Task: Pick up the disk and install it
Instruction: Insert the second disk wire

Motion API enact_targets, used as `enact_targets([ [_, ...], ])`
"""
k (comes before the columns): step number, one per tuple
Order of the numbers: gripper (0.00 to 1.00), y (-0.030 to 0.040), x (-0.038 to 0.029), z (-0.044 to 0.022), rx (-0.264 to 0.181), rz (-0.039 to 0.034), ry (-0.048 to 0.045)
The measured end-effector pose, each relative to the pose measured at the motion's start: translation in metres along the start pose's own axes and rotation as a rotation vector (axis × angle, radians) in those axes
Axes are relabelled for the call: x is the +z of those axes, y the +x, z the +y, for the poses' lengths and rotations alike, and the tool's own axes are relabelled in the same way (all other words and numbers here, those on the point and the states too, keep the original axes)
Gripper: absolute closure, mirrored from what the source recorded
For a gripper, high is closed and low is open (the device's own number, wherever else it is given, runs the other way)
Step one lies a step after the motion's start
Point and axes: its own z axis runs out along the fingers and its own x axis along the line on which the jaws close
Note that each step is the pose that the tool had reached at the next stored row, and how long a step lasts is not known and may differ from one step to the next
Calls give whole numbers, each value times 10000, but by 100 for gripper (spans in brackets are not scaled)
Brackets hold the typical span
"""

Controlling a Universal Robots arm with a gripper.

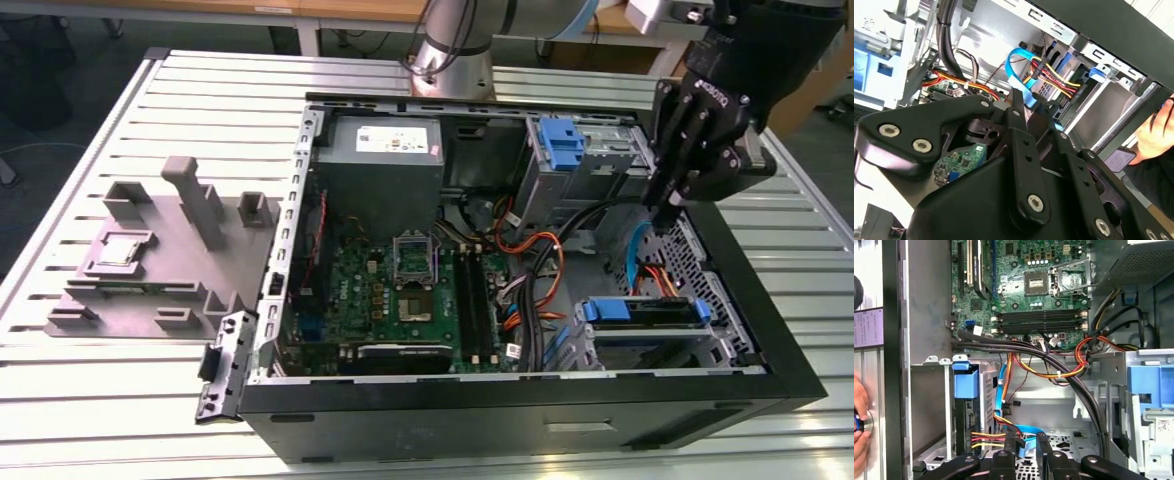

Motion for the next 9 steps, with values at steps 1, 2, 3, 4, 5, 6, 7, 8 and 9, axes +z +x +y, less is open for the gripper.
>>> enact_targets([
  [1, 69, -2, 8, 0, 1, 59, 3],
  [2, 69, -4, 16, -1, 2, 116, 6],
  [3, 69, -5, 23, -1, 3, 180, 9],
  [4, 69, -6, 30, -1, 5, 243, 12],
  [5, 69, -8, 37, -2, 6, 309, 16],
  [6, 69, -8, 43, -2, 7, 381, 19],
  [7, 69, -9, 49, -3, 9, 454, 23],
  [8, 69, -10, 55, -3, 10, 520, 26],
  [9, 69, -11, 63, -4, 11, 574, 28],
])
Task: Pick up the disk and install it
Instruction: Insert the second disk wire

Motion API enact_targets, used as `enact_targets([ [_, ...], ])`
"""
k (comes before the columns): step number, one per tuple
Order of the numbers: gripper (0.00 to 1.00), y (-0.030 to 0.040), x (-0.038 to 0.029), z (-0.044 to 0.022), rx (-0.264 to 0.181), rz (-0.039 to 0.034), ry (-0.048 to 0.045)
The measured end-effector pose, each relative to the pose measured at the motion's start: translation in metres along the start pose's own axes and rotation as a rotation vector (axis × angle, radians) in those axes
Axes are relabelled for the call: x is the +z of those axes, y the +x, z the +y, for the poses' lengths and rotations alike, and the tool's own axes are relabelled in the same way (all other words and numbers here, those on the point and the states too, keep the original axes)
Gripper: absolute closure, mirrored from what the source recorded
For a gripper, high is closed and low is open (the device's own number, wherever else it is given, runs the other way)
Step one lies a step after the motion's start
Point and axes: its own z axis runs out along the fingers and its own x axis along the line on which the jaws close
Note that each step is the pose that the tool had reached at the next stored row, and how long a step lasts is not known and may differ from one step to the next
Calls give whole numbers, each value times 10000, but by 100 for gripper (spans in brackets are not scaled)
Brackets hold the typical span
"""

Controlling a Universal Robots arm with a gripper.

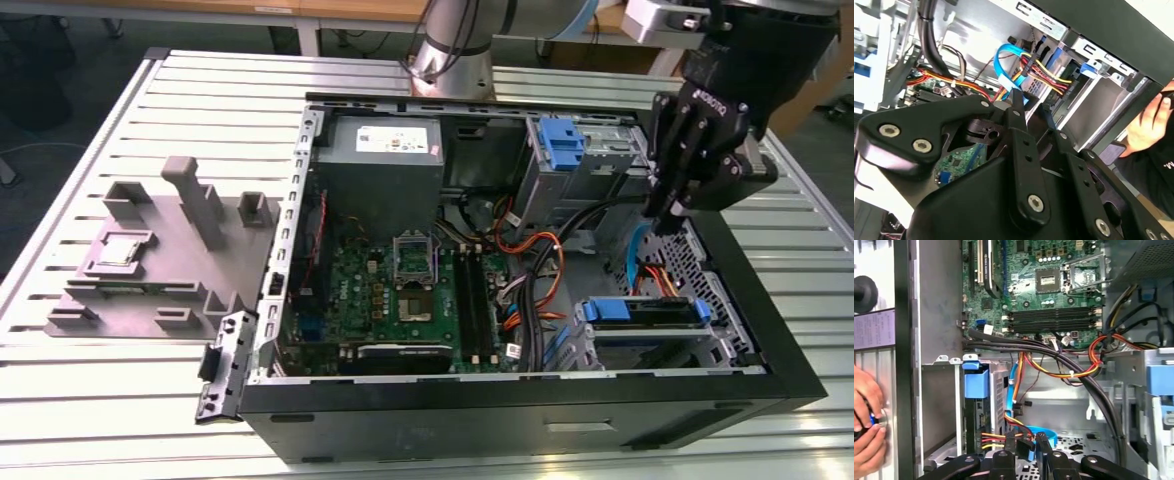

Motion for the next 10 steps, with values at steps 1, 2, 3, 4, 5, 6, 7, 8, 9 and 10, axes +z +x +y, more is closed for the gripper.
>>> enact_targets([
  [1, 69, -3, 12, -1, 1, 40, 2],
  [2, 69, -5, 24, -2, 1, 64, 4],
  [3, 71, -8, 36, -2, 2, 86, 5],
  [4, 77, -11, 49, -3, 3, 108, 6],
  [5, 77, -14, 62, -3, 3, 128, 7],
  [6, 84, -16, 73, -3, 4, 151, 8],
  [7, 89, -18, 82, -3, 4, 171, 9],
  [8, 89, -18, 86, -4, 4, 181, 9],
  [9, 89, -19, 87, -4, 4, 192, 10],
  [10, 89, -19, 88, -4, 5, 210, 11],
])
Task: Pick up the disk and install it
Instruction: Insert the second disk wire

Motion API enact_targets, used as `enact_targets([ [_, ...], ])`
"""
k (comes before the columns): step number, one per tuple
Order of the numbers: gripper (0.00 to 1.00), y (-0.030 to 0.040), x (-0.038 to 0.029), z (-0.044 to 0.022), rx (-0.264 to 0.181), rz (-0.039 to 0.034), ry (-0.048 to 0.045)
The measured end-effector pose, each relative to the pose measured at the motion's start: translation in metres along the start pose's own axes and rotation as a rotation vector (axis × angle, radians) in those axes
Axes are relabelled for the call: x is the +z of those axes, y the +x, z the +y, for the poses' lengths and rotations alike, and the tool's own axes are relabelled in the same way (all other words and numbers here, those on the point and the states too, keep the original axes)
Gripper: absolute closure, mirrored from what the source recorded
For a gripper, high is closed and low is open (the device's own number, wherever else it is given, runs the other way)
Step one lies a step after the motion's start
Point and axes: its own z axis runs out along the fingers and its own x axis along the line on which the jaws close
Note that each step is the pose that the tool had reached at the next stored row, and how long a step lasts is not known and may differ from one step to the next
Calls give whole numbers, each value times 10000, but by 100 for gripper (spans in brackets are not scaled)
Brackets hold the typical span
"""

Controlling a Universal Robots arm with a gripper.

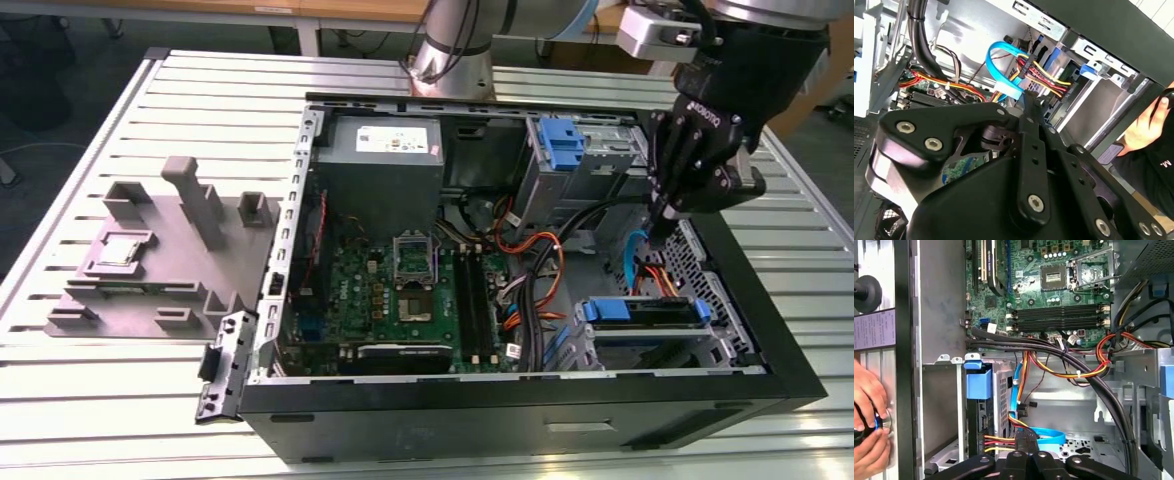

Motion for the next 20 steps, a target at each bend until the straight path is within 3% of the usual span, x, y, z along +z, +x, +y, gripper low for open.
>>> enact_targets([
  [2, 89, -1, 4, 0, 1, 90, 5],
  [4, 89, -2, 11, 0, 3, 244, 12],
  [6, 76, -4, 20, 0, 7, 414, 21],
  [10, 76, -9, 41, -1, 13, 717, 36],
  [12, 77, -12, 56, -1, 15, 835, 42],
  [13, 77, -13, 67, -1, 16, 861, 44],
  [14, 84, -13, 76, -1, 16, 874, 46],
  [20, 84, 19, 101, 6, 18, 867, 48],
])
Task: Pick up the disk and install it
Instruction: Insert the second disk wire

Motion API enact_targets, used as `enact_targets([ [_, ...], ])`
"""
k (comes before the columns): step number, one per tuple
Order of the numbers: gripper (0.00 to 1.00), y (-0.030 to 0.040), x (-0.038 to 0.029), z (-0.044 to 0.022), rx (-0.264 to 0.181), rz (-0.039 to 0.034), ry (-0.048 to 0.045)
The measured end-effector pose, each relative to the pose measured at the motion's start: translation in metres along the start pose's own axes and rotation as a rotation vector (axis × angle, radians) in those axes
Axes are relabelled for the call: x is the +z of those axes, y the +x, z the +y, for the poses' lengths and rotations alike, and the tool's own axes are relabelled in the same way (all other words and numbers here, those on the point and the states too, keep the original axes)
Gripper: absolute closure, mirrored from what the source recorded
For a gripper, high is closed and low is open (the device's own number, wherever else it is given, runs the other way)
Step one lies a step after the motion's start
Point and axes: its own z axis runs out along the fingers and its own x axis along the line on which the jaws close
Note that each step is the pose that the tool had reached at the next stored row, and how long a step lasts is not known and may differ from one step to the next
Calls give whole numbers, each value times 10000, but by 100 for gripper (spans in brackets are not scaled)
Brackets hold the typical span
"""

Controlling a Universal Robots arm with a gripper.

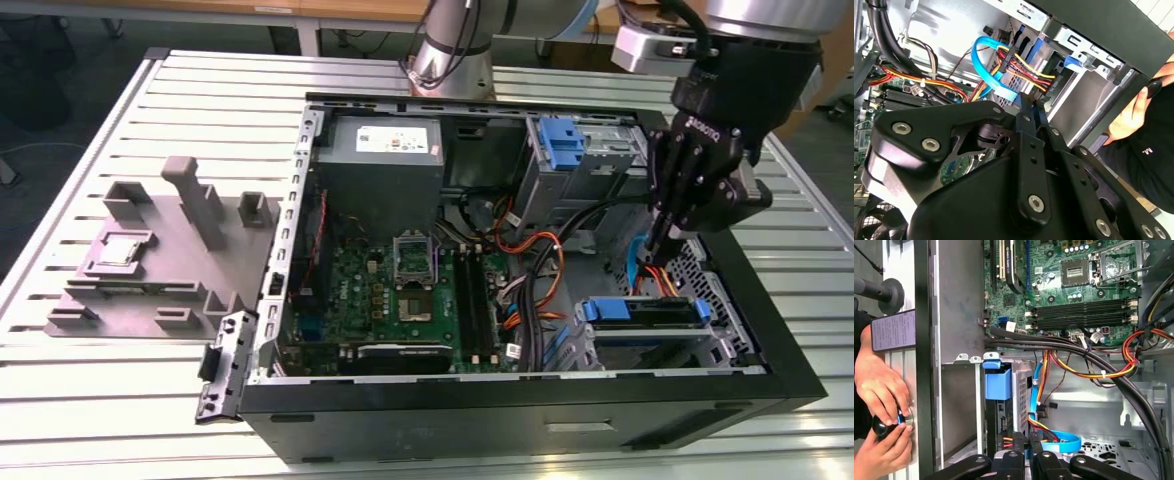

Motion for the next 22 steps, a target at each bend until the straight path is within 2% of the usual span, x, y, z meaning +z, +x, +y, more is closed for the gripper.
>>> enact_targets([
  [3, 84, 21, 10, 37, 1, -56, 22],
  [6, 84, 30, 14, 43, 0, -175, 23],
  [7, 84, 36, 16, 43, 0, -249, 19],
  [10, 84, 82, 34, 43, -5, -610, 1],
  [13, 84, 137, 57, 42, -9, -833, -6],
  [15, 84, 172, 73, 43, -8, -946, -2],
  [18, 84, 231, 97, 46, 2, -1005, 35],
  [22, 84, 257, 110, 64, 25, -1046, 201],
])
